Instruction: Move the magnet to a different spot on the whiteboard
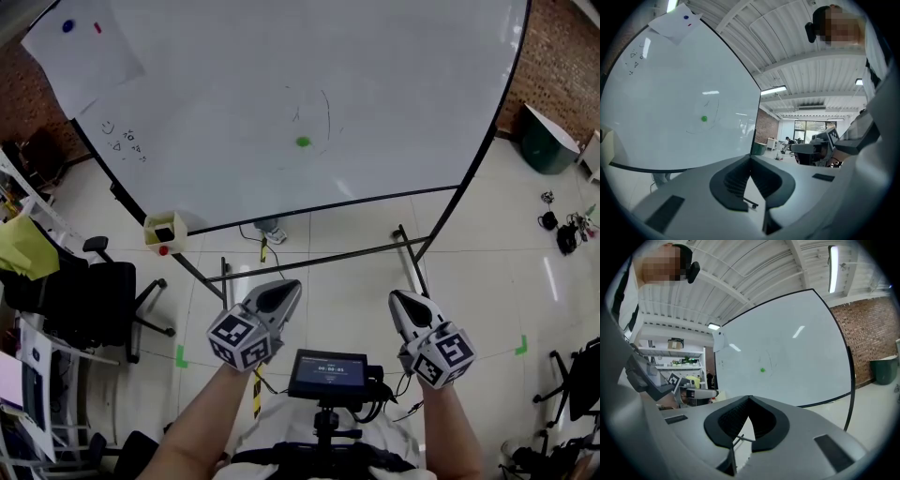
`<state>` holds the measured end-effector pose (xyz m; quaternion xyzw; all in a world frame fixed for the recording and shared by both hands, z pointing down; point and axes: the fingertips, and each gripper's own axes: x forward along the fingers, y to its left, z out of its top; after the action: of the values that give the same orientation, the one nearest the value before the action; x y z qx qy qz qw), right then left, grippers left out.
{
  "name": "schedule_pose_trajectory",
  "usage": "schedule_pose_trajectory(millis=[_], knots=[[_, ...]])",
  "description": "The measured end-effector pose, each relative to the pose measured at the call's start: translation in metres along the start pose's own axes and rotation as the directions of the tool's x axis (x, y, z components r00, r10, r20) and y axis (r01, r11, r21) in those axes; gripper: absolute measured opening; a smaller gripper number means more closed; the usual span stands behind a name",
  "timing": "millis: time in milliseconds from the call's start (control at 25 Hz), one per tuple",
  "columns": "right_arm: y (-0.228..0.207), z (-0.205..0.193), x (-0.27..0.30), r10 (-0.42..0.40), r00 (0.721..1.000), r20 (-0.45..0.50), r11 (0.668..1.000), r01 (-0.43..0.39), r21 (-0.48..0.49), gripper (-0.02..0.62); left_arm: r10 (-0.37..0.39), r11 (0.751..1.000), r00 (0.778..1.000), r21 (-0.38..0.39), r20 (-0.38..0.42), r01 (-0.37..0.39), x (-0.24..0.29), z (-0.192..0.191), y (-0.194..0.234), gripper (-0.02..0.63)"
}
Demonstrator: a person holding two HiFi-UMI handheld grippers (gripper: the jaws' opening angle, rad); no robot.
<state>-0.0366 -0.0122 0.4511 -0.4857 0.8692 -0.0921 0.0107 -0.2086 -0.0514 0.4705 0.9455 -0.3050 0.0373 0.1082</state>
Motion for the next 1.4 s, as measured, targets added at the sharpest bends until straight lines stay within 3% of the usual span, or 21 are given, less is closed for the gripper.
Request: schedule_pose_trajectory(millis=[280,720,1040,1400], knots=[[-0.002,0.003,0.012,-0.009,1.0,-0.015,1.0,0.009,-0.004,0.028,0.007,1.0,1.0,-0.021,0.002,-0.007,0.001,-0.001,0.016,0.023],[-0.009,-0.002,0.064,0.111,0.993,-0.03,0.994,-0.111,0.016,0.028,0.111,0.993,0.993,-0.045,-0.032,-0.113,0.0,-0.011,0.045,0.023],[-0.041,0.019,0.108,0.186,0.983,-0.006,0.983,-0.185,0.016,0.028,0.16,0.987,0.986,-0.005,-0.038,-0.16,0.044,0.017,0.077,0.023],[-0.09,0.026,0.148,0.208,0.978,-0.012,0.977,-0.207,0.045,0.028,0.191,0.982,0.98,0.001,-0.05,-0.191,0.098,0.035,0.11,0.023]])
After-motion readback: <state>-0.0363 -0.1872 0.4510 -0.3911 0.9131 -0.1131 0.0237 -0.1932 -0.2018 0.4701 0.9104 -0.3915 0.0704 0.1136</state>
